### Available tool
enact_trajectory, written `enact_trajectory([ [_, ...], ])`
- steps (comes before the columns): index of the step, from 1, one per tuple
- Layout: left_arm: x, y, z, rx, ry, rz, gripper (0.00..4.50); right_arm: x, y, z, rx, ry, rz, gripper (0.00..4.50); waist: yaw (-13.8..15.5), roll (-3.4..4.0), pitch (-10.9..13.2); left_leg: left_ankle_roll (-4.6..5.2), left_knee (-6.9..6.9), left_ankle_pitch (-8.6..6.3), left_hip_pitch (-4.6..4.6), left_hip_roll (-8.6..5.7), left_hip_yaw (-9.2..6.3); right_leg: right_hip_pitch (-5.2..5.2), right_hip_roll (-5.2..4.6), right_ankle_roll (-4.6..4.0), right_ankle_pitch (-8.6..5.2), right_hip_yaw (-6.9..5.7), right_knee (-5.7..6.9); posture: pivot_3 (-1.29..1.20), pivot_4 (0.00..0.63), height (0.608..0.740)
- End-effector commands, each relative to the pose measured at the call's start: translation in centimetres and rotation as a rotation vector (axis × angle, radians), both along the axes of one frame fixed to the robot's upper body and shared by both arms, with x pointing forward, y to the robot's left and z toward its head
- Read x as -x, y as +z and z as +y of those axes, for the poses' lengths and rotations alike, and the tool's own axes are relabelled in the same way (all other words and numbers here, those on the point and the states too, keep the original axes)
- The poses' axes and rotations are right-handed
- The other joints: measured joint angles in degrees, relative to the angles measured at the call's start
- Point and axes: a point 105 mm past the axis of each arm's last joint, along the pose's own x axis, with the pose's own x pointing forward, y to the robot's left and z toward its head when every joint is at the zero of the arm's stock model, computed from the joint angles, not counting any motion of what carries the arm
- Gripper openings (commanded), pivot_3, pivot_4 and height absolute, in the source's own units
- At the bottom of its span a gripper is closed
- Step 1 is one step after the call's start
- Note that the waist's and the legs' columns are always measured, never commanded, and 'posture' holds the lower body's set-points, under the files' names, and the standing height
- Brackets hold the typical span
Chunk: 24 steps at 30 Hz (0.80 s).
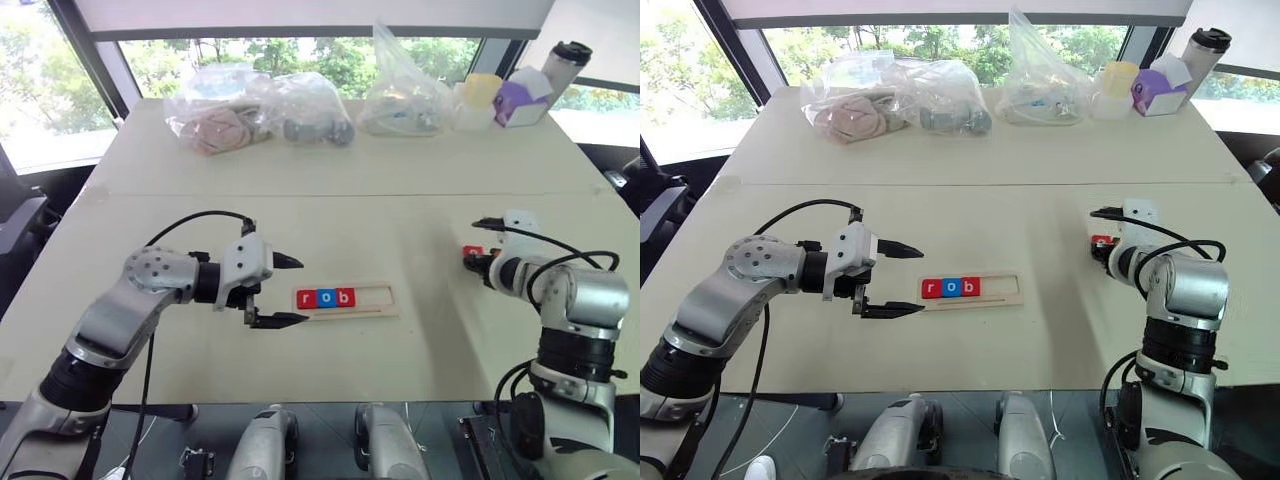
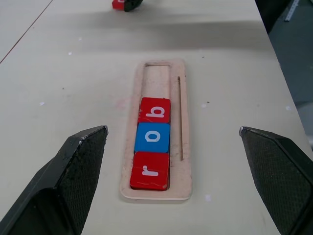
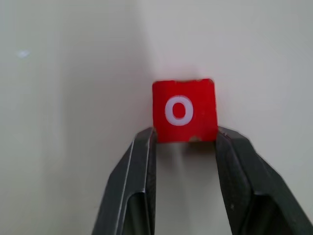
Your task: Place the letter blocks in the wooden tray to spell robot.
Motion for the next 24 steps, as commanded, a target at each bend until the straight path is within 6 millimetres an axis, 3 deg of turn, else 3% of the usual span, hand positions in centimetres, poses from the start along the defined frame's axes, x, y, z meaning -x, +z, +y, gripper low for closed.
enact_trajectory([
  [1, 0.1, 0.6, 0.0, -0.003, -0.011, -0.038, 4.50, 3.0, 0.4, 4.3, -0.010, 0.170, -0.079, 1.10, 0.4, 0.00, 0.0, 0.00, -0.02, 0.00, -0.05, 0.01, -0.04, -0.05, 0.01, 0.00, 0.00, -0.01, 0.01, 0.00, 0.150, 0.740],
  [7, 0.1, 0.4, 0.0, -0.002, -0.013, -0.035, 4.50, 5.5, -0.7, 4.3, 0.041, 0.037, -0.102, 1.10, 0.2, 0.01, 0.0, -0.02, -0.02, -0.01, -0.18, -0.03, -0.04, -0.09, -0.07, 0.00, -0.04, -0.09, -0.11, 0.00, 0.150, 0.740],
  [14, 0.0, 0.3, 0.1, -0.011, -0.022, -0.034, 4.50, 7.6, -1.2, 3.8, 0.114, 0.055, -0.078, 1.10, 0.3, 0.02, 0.0, -0.04, -0.04, -0.02, -0.19, -0.01, -0.04, -0.13, -0.09, -0.08, -0.08, -0.10, -0.14, 0.00, 0.150, 0.740],
  [24, -0.1, 0.2, 0.1, -0.012, -0.025, -0.040, 4.50, 8.3, -1.0, 4.1, 0.099, 0.121, -0.060, 1.10, 0.2, 0.01, 0.0, -0.03, -0.07, -0.02, -0.20, 0.02, -0.04, -0.11, -0.08, -0.10, -0.08, -0.09, -0.25, 0.00, 0.150, 0.740],
])
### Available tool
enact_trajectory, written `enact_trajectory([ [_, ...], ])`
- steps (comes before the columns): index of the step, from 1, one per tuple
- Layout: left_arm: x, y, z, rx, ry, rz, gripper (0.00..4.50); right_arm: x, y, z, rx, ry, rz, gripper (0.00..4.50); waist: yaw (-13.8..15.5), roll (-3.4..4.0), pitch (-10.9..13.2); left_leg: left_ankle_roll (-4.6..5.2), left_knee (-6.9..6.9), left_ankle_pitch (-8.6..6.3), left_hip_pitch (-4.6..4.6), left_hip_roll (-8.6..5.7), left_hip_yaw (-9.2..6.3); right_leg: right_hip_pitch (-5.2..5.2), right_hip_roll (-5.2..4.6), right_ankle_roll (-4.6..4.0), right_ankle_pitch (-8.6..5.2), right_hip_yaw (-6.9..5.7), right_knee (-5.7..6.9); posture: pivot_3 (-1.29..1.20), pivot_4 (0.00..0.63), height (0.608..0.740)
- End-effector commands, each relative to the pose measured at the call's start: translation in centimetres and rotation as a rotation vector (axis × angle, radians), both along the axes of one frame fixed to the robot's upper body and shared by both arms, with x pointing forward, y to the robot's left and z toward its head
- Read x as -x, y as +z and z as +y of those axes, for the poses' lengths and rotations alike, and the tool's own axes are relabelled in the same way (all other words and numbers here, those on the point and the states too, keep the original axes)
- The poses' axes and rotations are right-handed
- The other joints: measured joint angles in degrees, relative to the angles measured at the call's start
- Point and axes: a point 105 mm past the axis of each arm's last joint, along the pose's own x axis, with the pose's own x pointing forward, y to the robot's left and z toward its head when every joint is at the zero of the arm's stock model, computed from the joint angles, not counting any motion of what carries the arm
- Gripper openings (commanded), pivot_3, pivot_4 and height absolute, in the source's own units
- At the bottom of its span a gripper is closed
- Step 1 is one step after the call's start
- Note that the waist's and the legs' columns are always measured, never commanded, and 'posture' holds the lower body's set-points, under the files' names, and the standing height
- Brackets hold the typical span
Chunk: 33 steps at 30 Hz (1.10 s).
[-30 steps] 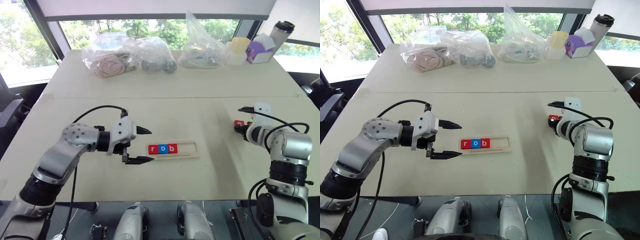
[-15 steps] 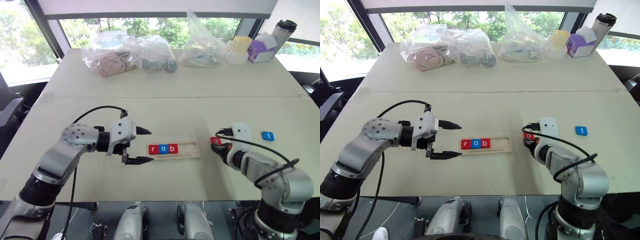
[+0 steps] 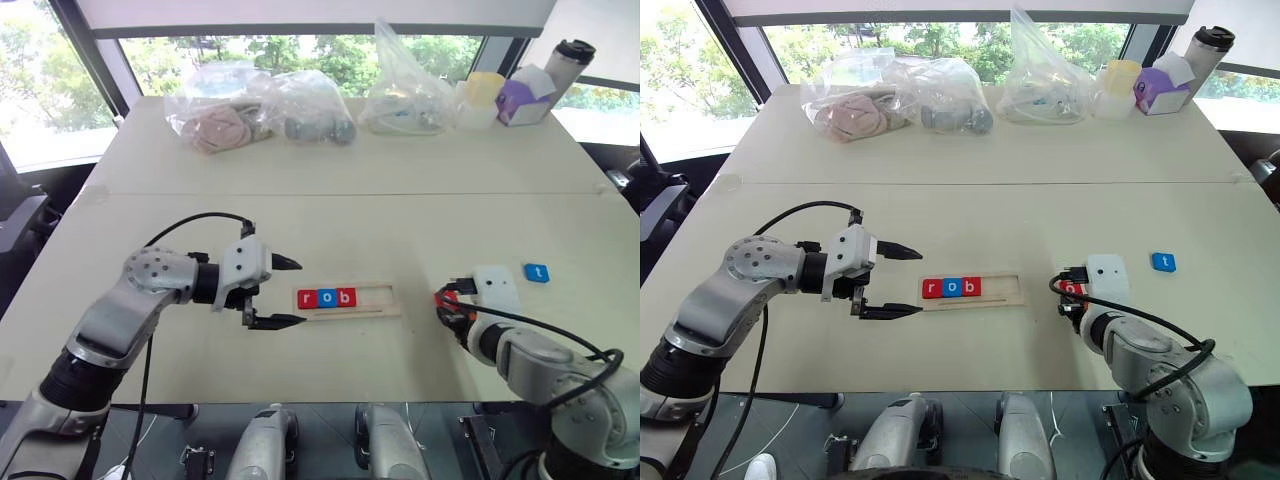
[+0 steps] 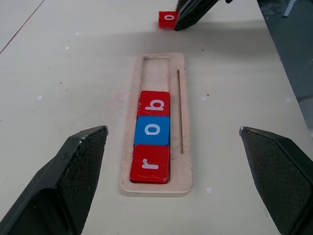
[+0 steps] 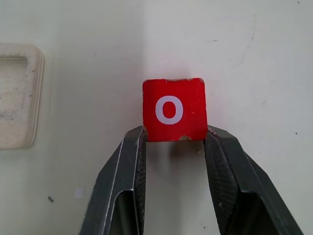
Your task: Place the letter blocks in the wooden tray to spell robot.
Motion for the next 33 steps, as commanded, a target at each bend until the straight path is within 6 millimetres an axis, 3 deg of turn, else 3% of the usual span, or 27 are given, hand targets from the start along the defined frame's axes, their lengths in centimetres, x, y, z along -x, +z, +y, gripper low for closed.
enact_trajectory([
  [1, 0.0, 0.7, -0.2, 0.009, -0.019, -0.037, 4.50, 0.3, 0.5, 0.0, 0.000, 0.021, -0.005, 1.10, 0.0, 0.00, 0.0, 0.00, -0.01, 0.00, -0.01, 0.00, 0.00, 0.00, 0.00, 0.00, 0.00, 0.00, -0.02, 0.00, 0.150, 0.740],
  [3, -0.1, 0.7, -0.3, 0.010, -0.018, -0.039, 4.50, 0.4, 0.6, 0.0, 0.001, 0.030, 0.006, 1.10, 0.0, 0.00, 0.0, 0.01, -0.02, 0.00, -0.04, 0.00, 0.00, 0.01, 0.00, 0.00, 0.00, 0.00, -0.10, 0.00, 0.150, 0.740],
  [10, -0.2, 0.6, -0.4, 0.017, -0.013, -0.042, 4.50, 0.5, 1.1, -0.6, 0.015, 0.054, 0.043, 4.48, 0.0, 0.00, 0.0, 0.11, -0.05, -0.06, -0.07, 0.00, 0.03, 0.13, 0.01, 0.00, 0.03, 0.00, -0.39, 0.00, 0.150, 0.740],
  [14, -0.3, 0.6, -0.4, 0.021, -0.012, -0.041, 4.50, -0.2, 4.2, -1.4, 0.088, 0.194, 0.054, 4.48, 0.0, 0.10, 0.1, 0.22, -0.02, -0.12, -0.08, -0.03, 0.14, 0.18, -0.02, -0.01, 0.04, 0.03, -0.50, 0.00, 0.150, 0.740],
  [17, -0.4, 0.7, -0.4, 0.019, -0.014, -0.042, 4.50, -0.8, 7.9, -1.0, 0.199, 0.404, 0.074, 4.48, -0.1, 0.15, 0.1, 0.27, 0.03, -0.14, -0.06, -0.04, 0.19, 0.19, -0.03, -0.03, 0.05, 0.05, -0.54, 0.00, 0.150, 0.740],
  [19, -0.5, 0.7, -0.5, 0.019, -0.015, -0.044, 4.50, -0.6, 9.4, -0.9, 0.274, 0.508, 0.083, 4.48, 0.1, 0.15, 0.1, 0.28, -0.03, -0.15, -0.06, 0.02, 0.14, 0.19, 0.04, -0.03, 0.05, 0.02, -0.55, 0.00, 0.150, 0.740],
  [27, -0.8, 0.9, -0.6, 0.018, -0.014, -0.059, 4.50, -1.7, 7.0, -4.8, 0.597, 1.026, 0.104, 4.48, 1.2, 0.14, 0.1, 0.38, 0.02, -0.27, -0.25, 0.00, 0.31, 0.12, -0.01, 0.20, -0.07, -0.09, -0.73, 0.00, 0.150, 0.740],
  [33, -0.8, 1.1, -0.6, 0.020, -0.008, -0.067, 4.50, -3.8, 5.5, -5.0, 0.648, 1.229, 0.083, 4.48, 0.9, 0.10, 0.1, 0.40, 0.15, -0.28, -0.20, -0.04, 0.36, 0.09, -0.06, 0.12, -0.01, 0.03, -0.63, 0.00, 0.150, 0.740],
])
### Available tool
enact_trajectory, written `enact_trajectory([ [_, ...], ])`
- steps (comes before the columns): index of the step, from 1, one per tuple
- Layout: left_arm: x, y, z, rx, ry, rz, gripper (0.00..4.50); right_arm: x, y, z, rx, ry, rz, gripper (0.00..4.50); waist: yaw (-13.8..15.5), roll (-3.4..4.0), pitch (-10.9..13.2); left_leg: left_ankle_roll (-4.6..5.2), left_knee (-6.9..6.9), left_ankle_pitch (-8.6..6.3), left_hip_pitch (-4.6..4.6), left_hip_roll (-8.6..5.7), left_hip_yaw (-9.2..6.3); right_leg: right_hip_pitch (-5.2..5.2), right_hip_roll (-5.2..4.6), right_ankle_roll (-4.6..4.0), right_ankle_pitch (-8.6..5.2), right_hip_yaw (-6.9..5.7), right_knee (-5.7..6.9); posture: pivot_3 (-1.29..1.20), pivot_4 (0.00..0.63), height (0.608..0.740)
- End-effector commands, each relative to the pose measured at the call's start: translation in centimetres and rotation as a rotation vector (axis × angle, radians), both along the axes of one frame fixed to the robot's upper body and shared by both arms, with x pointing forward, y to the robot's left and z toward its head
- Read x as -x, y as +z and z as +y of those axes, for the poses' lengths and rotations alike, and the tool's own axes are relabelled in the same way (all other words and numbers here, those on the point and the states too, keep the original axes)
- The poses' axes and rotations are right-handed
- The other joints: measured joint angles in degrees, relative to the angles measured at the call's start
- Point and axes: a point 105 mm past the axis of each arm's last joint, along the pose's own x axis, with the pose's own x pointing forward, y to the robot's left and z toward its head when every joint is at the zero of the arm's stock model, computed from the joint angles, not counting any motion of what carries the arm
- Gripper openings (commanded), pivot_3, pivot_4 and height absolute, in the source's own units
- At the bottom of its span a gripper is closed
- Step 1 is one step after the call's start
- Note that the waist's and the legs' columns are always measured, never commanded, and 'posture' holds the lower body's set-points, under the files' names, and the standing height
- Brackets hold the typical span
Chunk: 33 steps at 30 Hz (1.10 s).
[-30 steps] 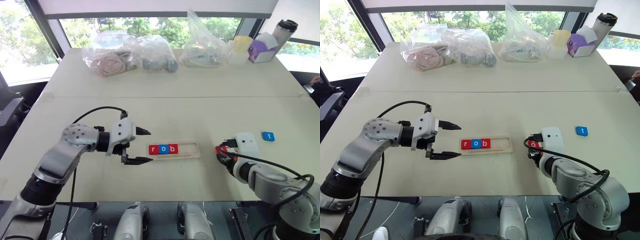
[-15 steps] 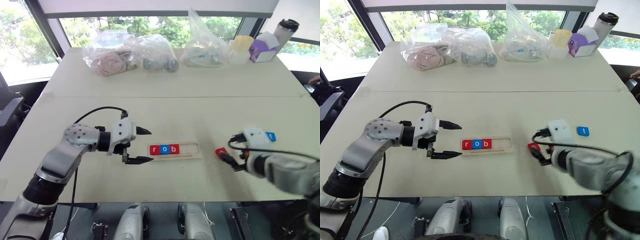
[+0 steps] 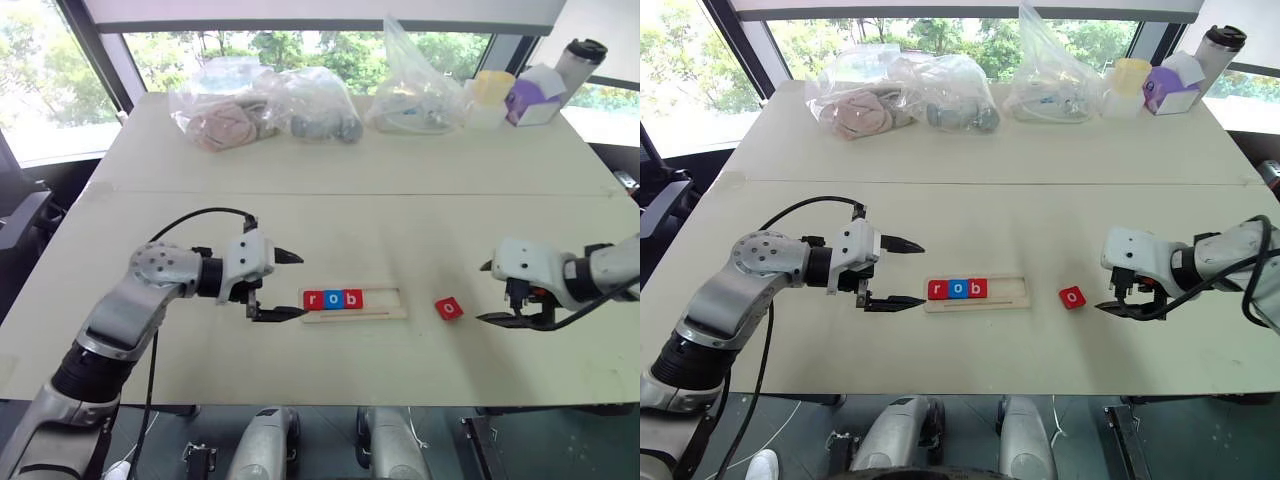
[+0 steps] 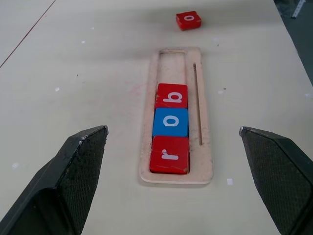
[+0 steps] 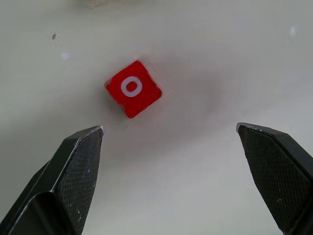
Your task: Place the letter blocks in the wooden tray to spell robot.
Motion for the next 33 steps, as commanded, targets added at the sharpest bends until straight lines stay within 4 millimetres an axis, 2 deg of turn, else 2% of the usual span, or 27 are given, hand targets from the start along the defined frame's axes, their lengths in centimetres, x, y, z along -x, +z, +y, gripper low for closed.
enact_trajectory([
  [1, 0.1, 0.9, -0.3, 0.007, -0.014, -0.047, 4.50, -1.0, -0.3, 0.1, 0.046, 0.091, 0.016, 4.48, -0.1, -0.01, 0.0, -0.02, 0.00, 0.01, 0.04, 0.04, -0.01, 0.01, 0.03, -0.03, 0.02, -0.01, 0.03, 0.00, 0.150, 0.740],
  [9, 0.3, 0.9, -0.1, 0.008, 0.002, -0.050, 4.50, -1.8, -2.0, 0.4, 0.065, 0.158, 0.125, 4.48, 0.5, 0.01, 0.0, -0.11, -0.04, 0.07, 0.04, 0.06, -0.05, 0.04, 0.04, -0.04, 0.05, -0.08, 0.12, 0.00, 0.150, 0.740],
  [26, 0.4, 1.0, 0.1, 0.001, 0.015, -0.057, 4.50, -1.9, -2.7, 2.1, 0.026, 0.200, 0.179, 4.48, 0.4, 0.02, 0.0, -0.14, -0.01, 0.09, 0.20, 0.04, -0.07, 0.15, 0.02, -0.04, 0.05, -0.09, 0.19, 0.00, 0.150, 0.740],
  [33, 0.4, 1.0, 0.1, -0.001, 0.014, -0.058, 4.50, -1.8, -2.9, 2.1, 0.044, 0.217, 0.178, 4.48, 0.4, 0.02, 0.0, -0.15, 0.00, 0.09, 0.24, 0.04, -0.08, 0.21, 0.03, -0.04, 0.06, -0.10, 0.21, 0.00, 0.150, 0.740],
])
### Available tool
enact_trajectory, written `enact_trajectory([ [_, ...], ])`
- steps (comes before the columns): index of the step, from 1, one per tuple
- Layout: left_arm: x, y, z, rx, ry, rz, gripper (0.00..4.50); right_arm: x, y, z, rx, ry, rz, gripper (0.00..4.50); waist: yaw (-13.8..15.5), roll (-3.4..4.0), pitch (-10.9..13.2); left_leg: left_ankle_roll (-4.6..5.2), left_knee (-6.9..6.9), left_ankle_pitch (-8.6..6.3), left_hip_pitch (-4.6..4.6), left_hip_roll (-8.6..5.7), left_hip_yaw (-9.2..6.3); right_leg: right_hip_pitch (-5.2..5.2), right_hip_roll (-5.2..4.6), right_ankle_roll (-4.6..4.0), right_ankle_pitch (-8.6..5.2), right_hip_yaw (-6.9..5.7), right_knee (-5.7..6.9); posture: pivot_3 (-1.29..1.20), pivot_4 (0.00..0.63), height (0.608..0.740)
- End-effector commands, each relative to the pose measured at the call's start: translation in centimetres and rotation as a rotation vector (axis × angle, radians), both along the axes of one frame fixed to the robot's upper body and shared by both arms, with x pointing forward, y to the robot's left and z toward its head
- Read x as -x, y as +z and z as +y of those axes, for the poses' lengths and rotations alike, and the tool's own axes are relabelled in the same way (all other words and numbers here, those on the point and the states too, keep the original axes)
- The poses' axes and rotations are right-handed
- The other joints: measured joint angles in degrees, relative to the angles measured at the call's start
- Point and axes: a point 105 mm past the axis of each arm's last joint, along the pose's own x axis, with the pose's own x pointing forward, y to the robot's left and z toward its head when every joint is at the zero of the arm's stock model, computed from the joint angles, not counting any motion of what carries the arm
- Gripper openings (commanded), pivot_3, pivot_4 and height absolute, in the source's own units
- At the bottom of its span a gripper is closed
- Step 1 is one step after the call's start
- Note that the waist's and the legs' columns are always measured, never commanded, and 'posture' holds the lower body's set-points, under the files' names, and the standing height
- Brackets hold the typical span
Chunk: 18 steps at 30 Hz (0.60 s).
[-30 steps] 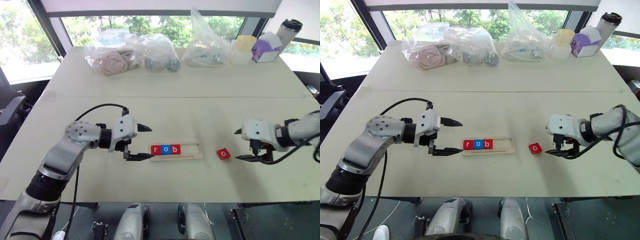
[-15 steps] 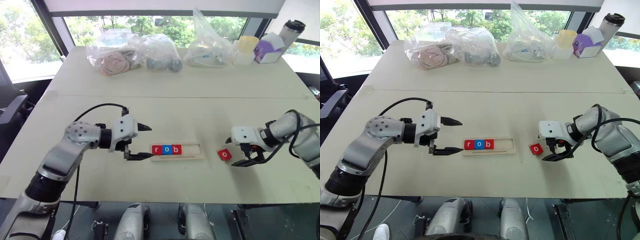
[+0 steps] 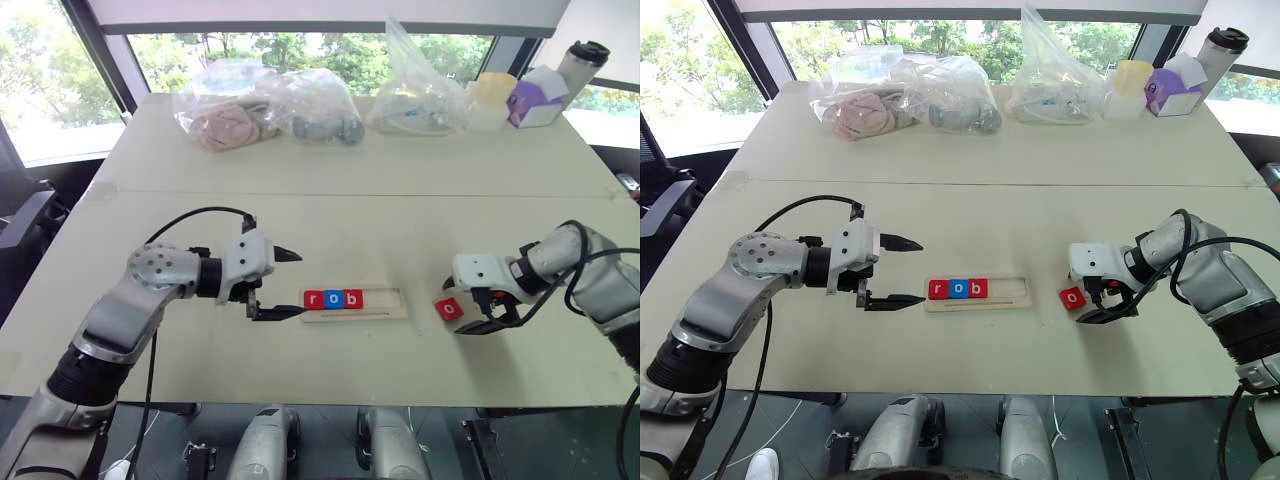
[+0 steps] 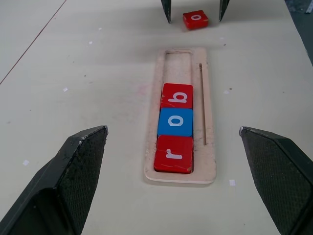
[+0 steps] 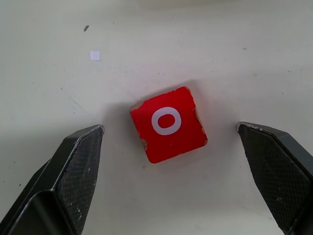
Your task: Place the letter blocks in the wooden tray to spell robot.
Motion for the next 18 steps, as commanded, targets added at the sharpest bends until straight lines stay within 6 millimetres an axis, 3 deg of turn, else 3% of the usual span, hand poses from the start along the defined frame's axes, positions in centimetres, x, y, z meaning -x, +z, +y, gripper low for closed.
enact_trajectory([
  [1, 0.3, 0.8, -0.1, 0.008, -0.013, -0.032, 4.50, -0.1, 1.0, 0.4, -0.001, 0.031, -0.041, 4.48, 0.0, 0.00, 0.0, 0.00, 0.00, 0.00, 0.00, 0.00, 0.00, 0.00, 0.00, 0.00, 0.00, 0.00, 0.01, 0.00, 0.150, 0.740],
  [2, 0.3, 0.8, -0.1, 0.008, -0.014, -0.032, 4.50, -0.1, 1.0, 0.4, -0.001, 0.034, -0.042, 4.48, 0.0, 0.00, 0.0, 0.00, 0.00, 0.00, 0.01, 0.00, 0.00, 0.00, 0.00, 0.01, 0.00, 0.00, 0.01, 0.00, 0.150, 0.740],
  [3, 0.3, 0.8, -0.1, 0.008, -0.014, -0.032, 4.50, -0.1, 1.0, 0.4, -0.001, 0.035, -0.042, 3.96, 0.0, 0.00, 0.0, 0.00, 0.00, 0.00, 0.01, 0.00, 0.00, 0.01, 0.00, 0.00, 0.00, 0.00, 0.01, 0.00, 0.150, 0.740],
  [4, 0.3, 0.8, -0.1, 0.009, -0.015, -0.032, 4.50, -0.1, 1.1, 0.5, 0.001, 0.040, -0.045, 3.73, 0.0, 0.00, 0.0, 0.00, 0.00, 0.00, 0.01, 0.00, 0.00, 0.01, 0.00, 0.01, 0.01, 0.00, 0.01, 0.00, 0.150, 0.740],
  [9, 0.3, 0.7, -0.2, 0.010, -0.016, -0.030, 4.50, 0.1, 1.3, 0.9, -0.004, 0.056, -0.051, 1.16, 0.0, 0.00, 0.0, 0.00, 0.01, 0.00, 0.01, -0.01, 0.00, 0.01, 0.00, 0.02, 0.01, 0.00, 0.01, 0.00, 0.150, 0.740],
  [14, 0.3, 0.7, -0.2, 0.012, -0.016, -0.029, 4.50, 0.0, 1.3, 1.0, 0.006, 0.060, -0.068, 1.11, 0.0, 0.00, 0.0, -0.01, 0.02, 0.00, 0.01, -0.01, 0.00, 0.02, 0.00, 0.13, 0.07, -0.01, 0.02, 0.00, 0.150, 0.740],
  [18, 0.3, 0.7, -0.2, 0.012, -0.016, -0.027, 4.50, -0.6, 3.3, 2.5, -0.076, 0.030, -0.107, 1.11, 0.0, 0.00, 0.0, -0.01, 0.02, 0.01, 0.01, -0.01, 0.00, 0.02, 0.00, 0.13, 0.07, -0.01, 0.03, 0.00, 0.150, 0.740],
])
